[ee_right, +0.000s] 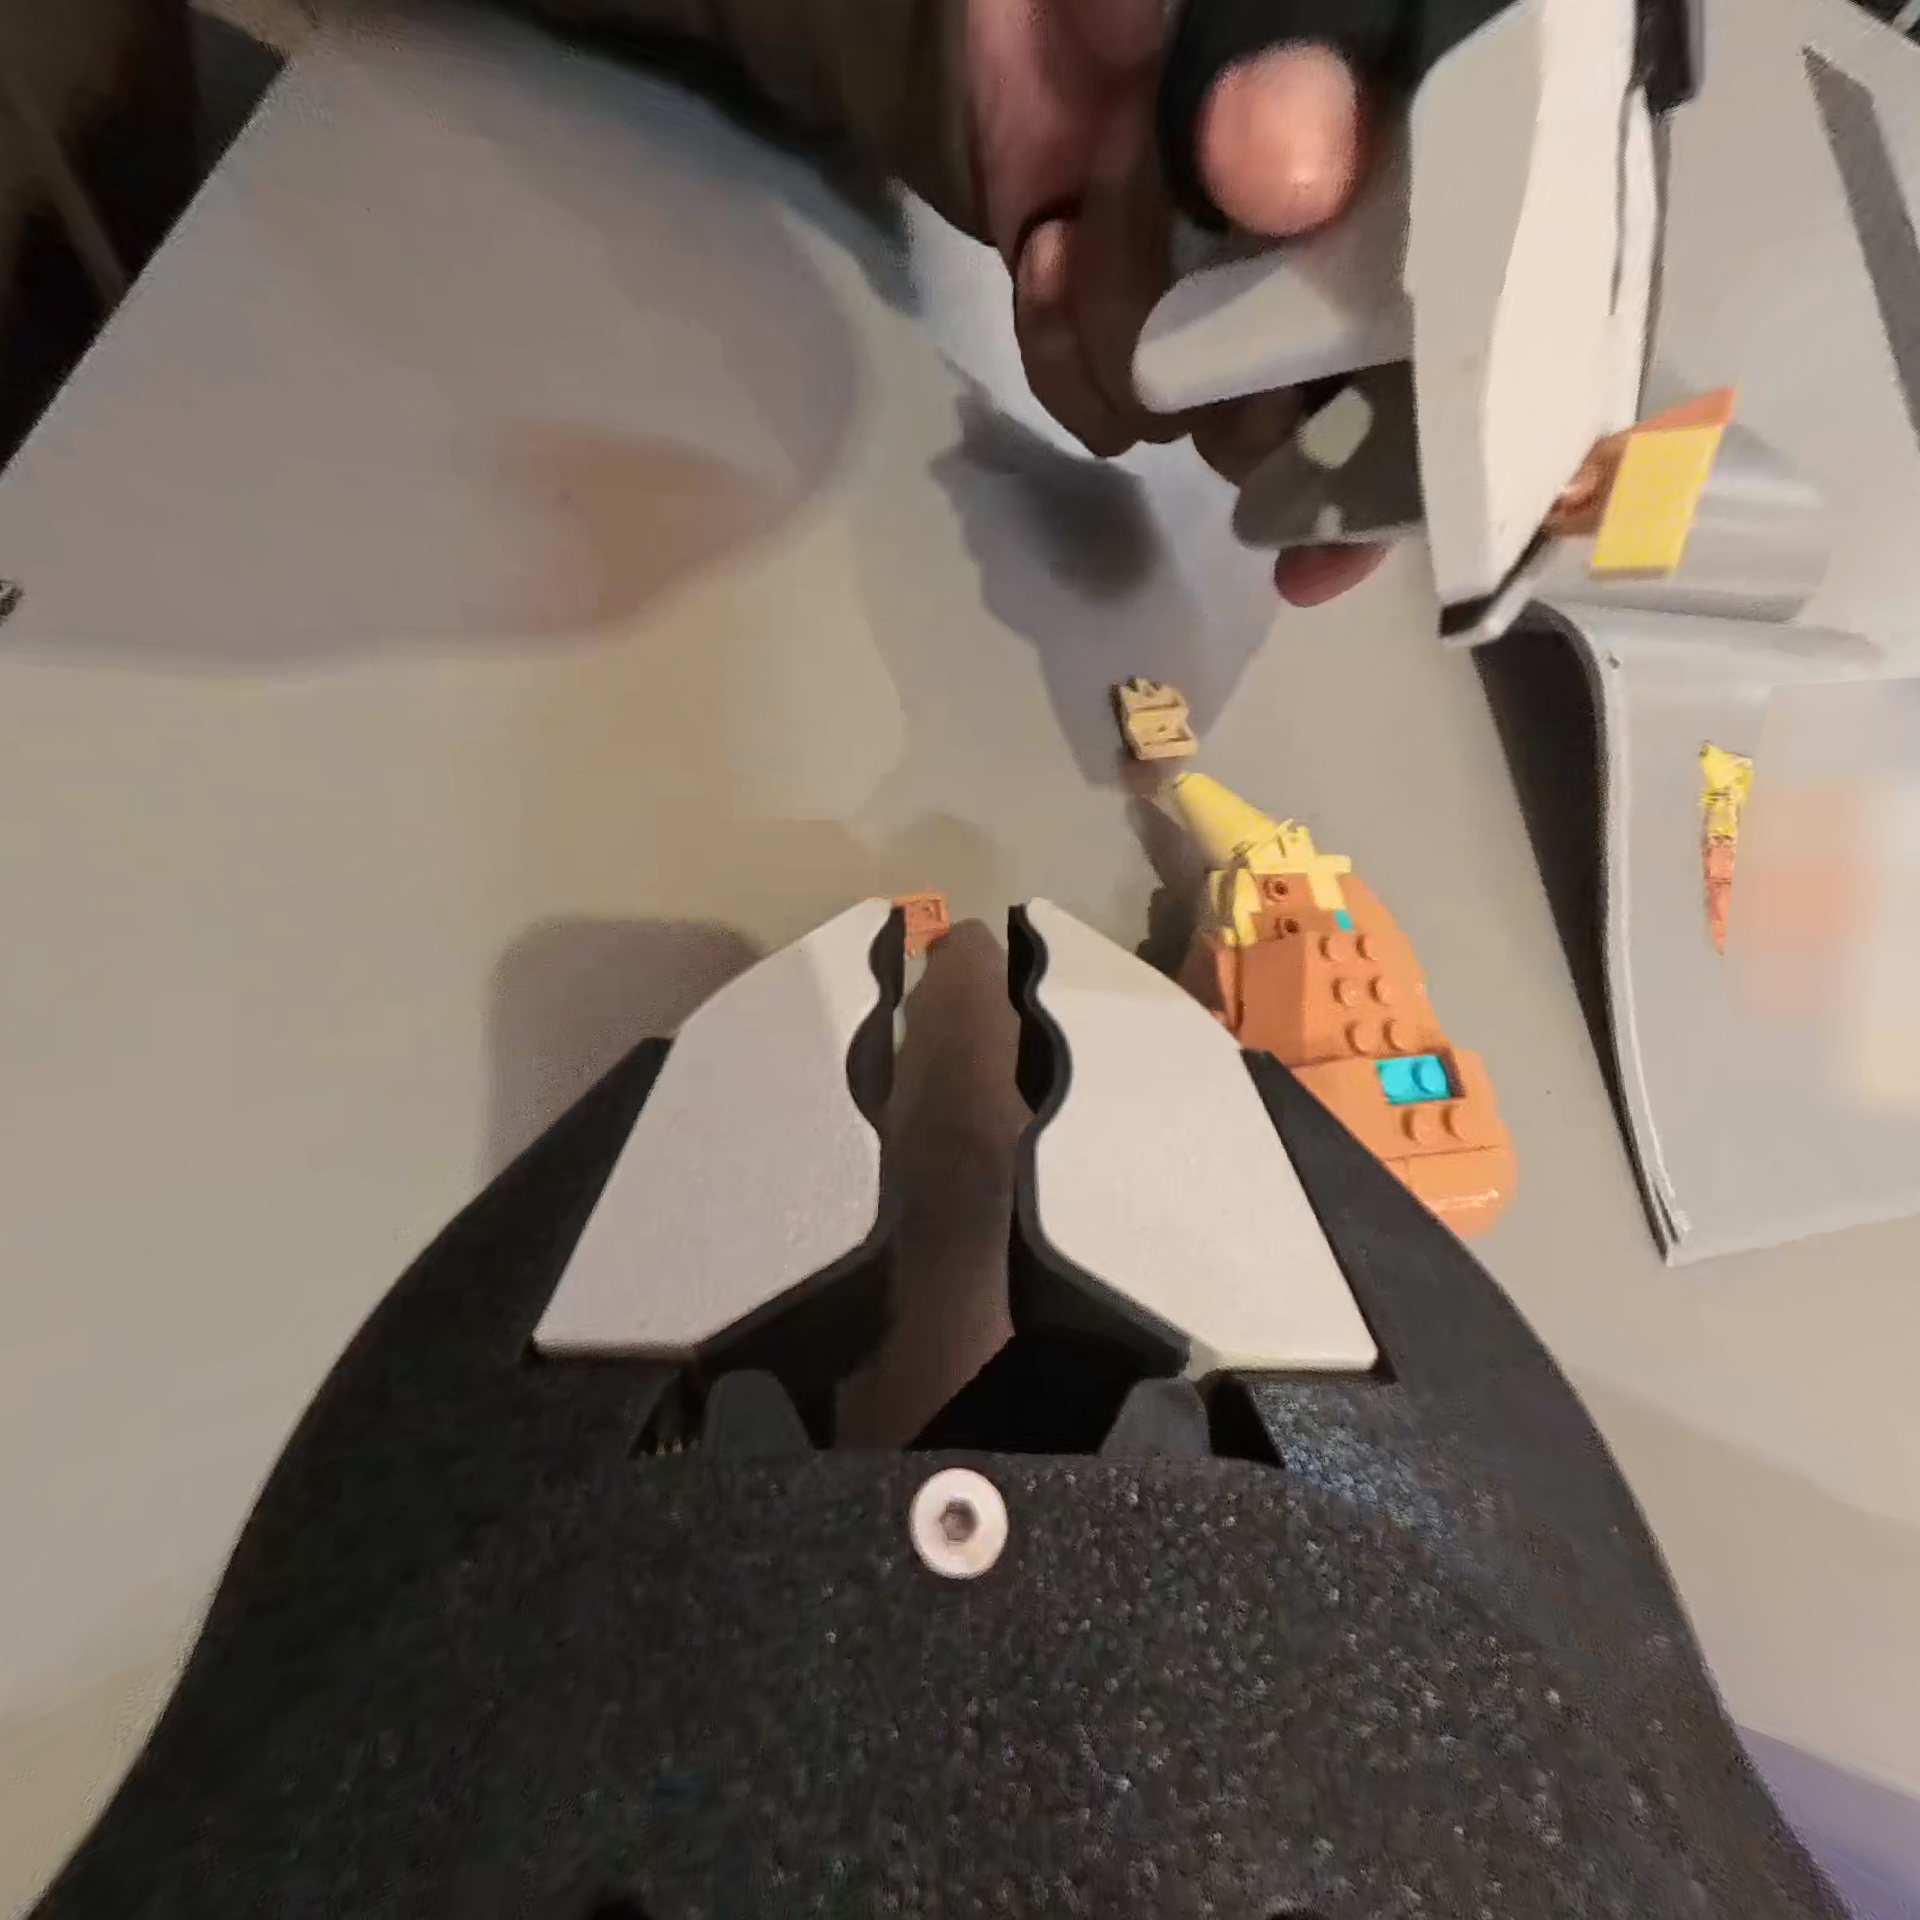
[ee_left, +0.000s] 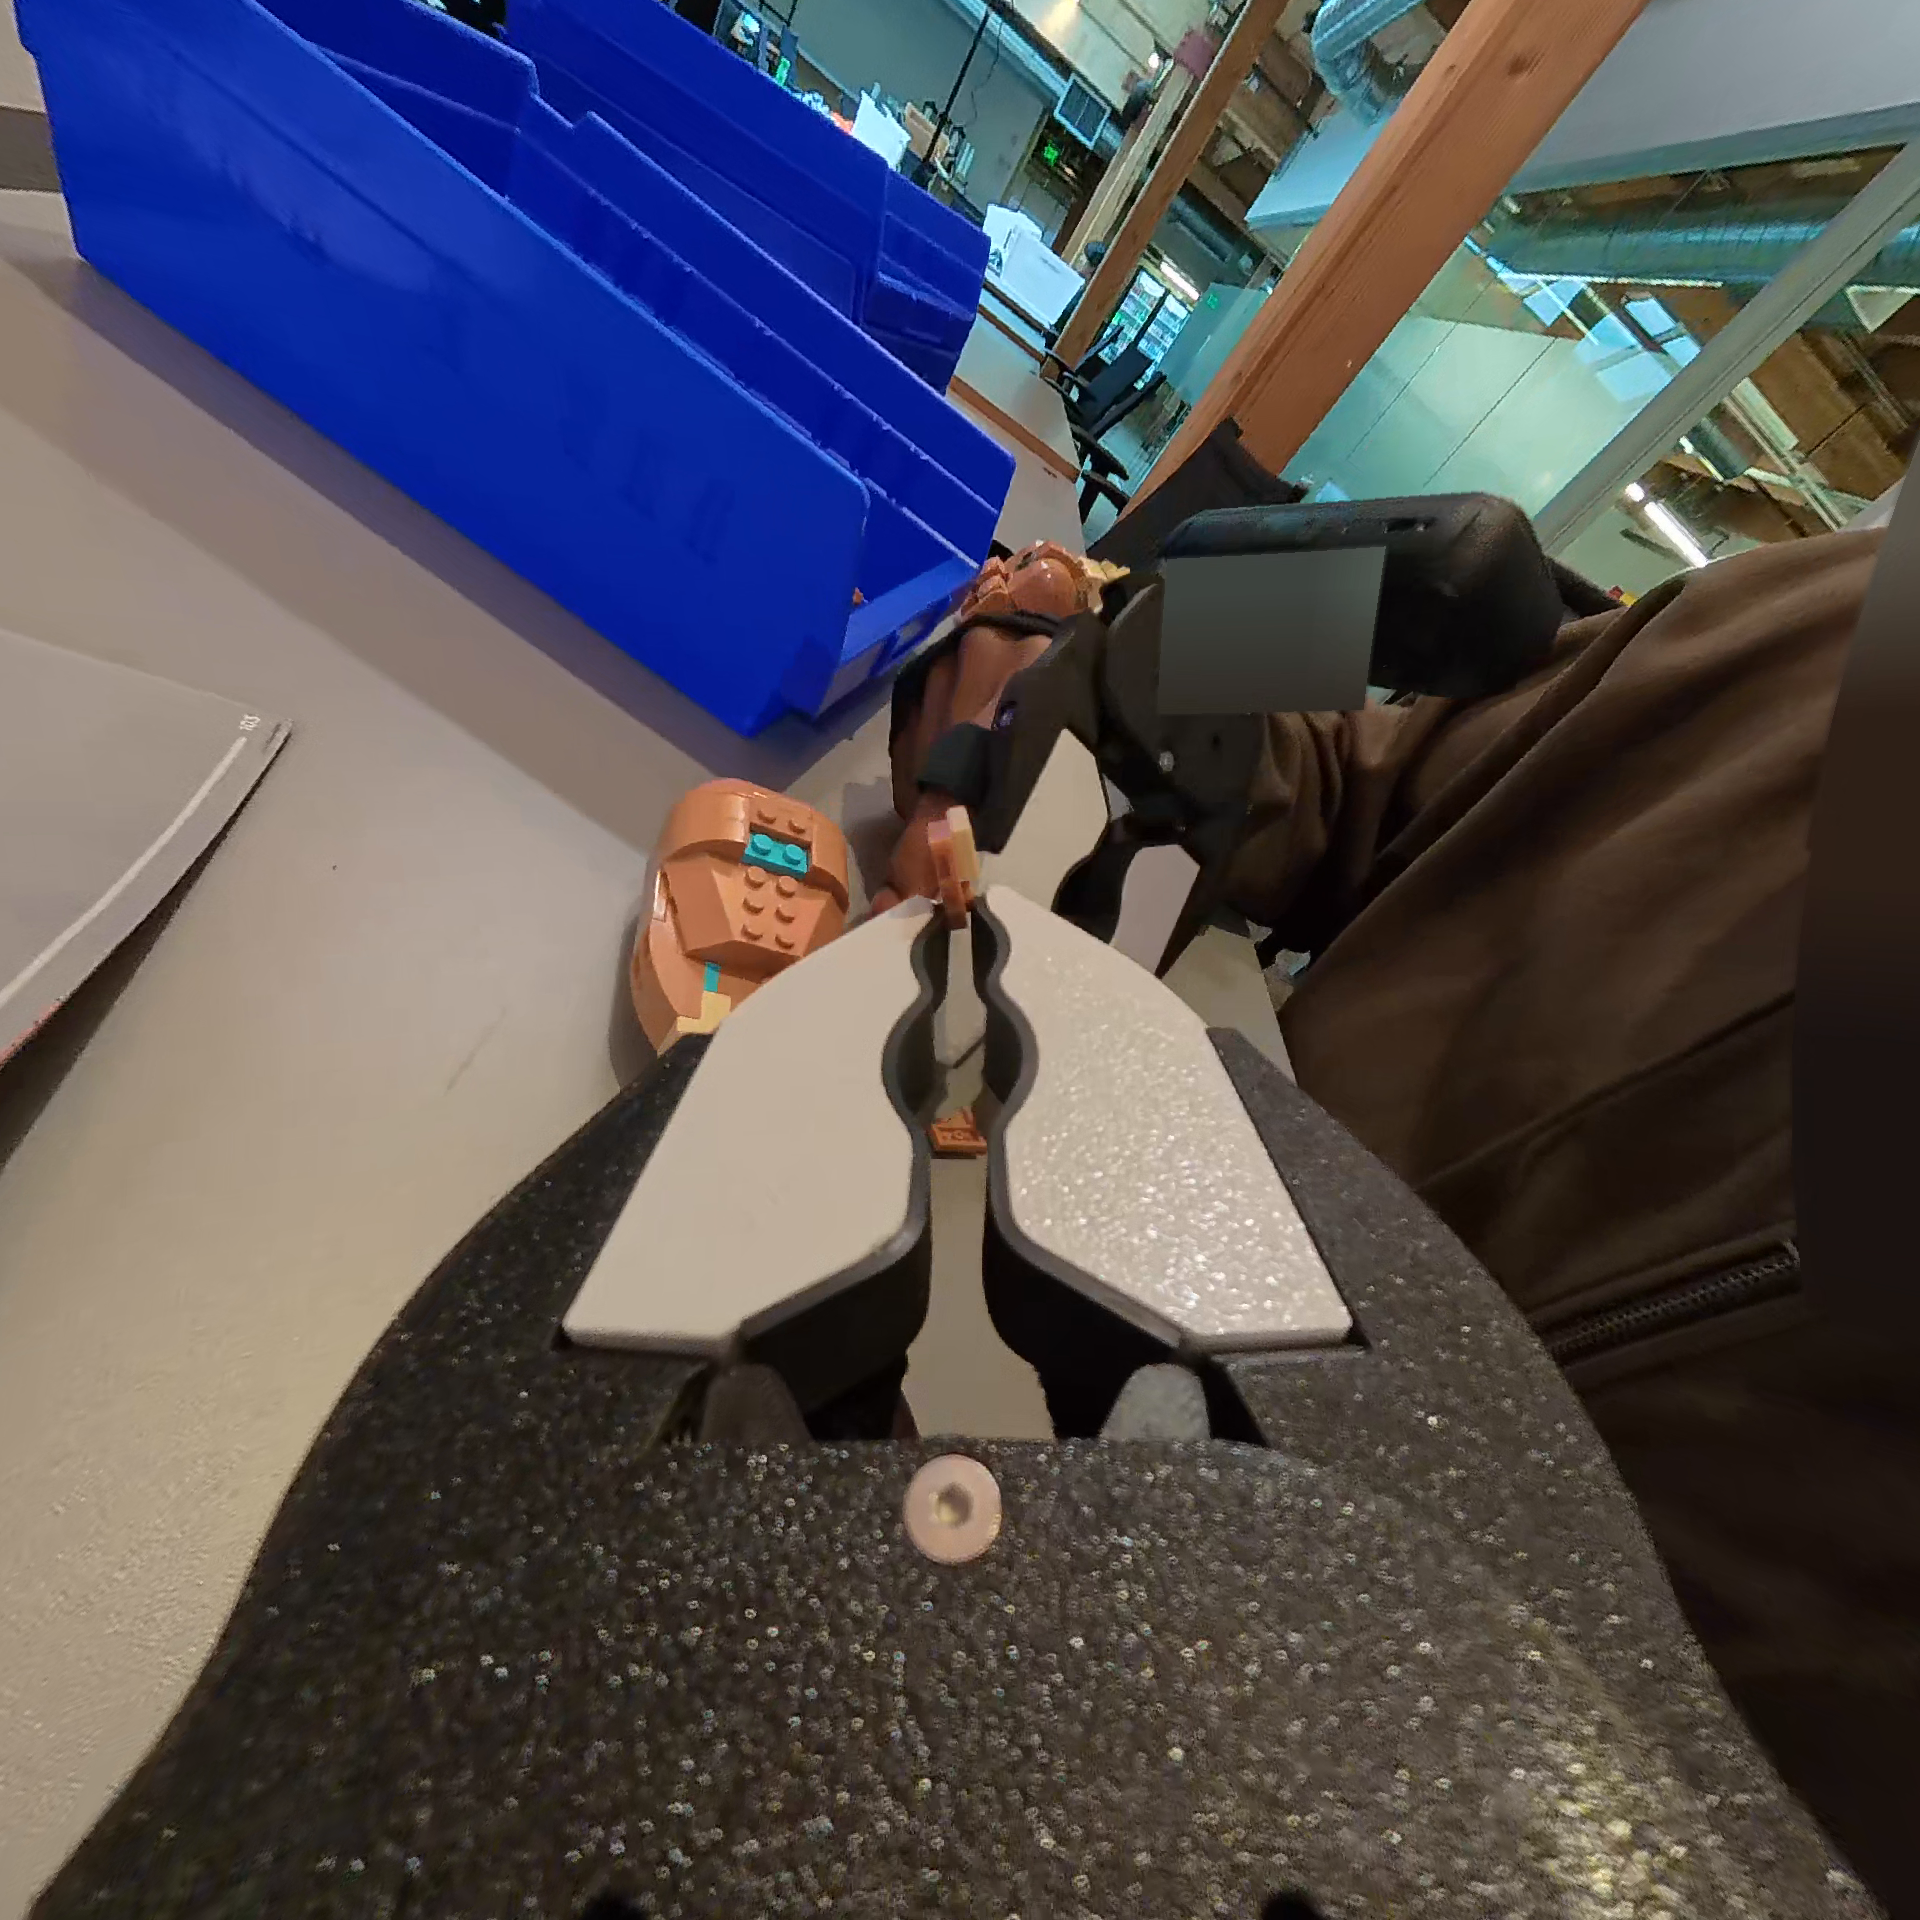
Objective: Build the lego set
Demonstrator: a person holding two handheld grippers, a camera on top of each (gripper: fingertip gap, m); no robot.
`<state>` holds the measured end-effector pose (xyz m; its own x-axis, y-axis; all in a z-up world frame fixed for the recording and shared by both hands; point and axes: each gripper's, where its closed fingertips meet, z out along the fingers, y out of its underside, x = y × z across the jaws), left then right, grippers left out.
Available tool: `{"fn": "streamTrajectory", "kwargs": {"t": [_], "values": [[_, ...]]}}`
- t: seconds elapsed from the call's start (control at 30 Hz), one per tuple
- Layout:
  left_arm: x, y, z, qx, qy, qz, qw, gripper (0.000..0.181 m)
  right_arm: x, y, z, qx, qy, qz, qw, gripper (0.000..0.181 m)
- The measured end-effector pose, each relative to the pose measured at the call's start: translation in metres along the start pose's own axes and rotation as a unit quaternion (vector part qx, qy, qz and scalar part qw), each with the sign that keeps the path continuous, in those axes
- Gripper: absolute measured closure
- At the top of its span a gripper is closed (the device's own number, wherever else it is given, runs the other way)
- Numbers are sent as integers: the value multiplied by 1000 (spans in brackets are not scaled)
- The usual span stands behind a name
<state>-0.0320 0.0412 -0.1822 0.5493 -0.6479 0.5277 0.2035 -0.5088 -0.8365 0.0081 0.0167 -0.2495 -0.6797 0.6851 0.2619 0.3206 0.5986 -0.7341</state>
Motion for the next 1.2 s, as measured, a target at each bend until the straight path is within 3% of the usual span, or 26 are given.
{"fn": "streamTrajectory", "kwargs": {"t": [0.4,0.77,0.93,1.2], "values": [[7,19,5,-58,22,42,997,177,-11,8,8,-17,-35,6,999,159],[12,31,3,-92,37,115,988,177,-14,9,11,-35,-64,80,994,176],[12,37,4,-106,39,142,983,177,-12,3,5,-6,-73,106,992,181],[17,44,4,-125,49,165,977,177,-15,6,1,-15,-73,64,995,176]]}}
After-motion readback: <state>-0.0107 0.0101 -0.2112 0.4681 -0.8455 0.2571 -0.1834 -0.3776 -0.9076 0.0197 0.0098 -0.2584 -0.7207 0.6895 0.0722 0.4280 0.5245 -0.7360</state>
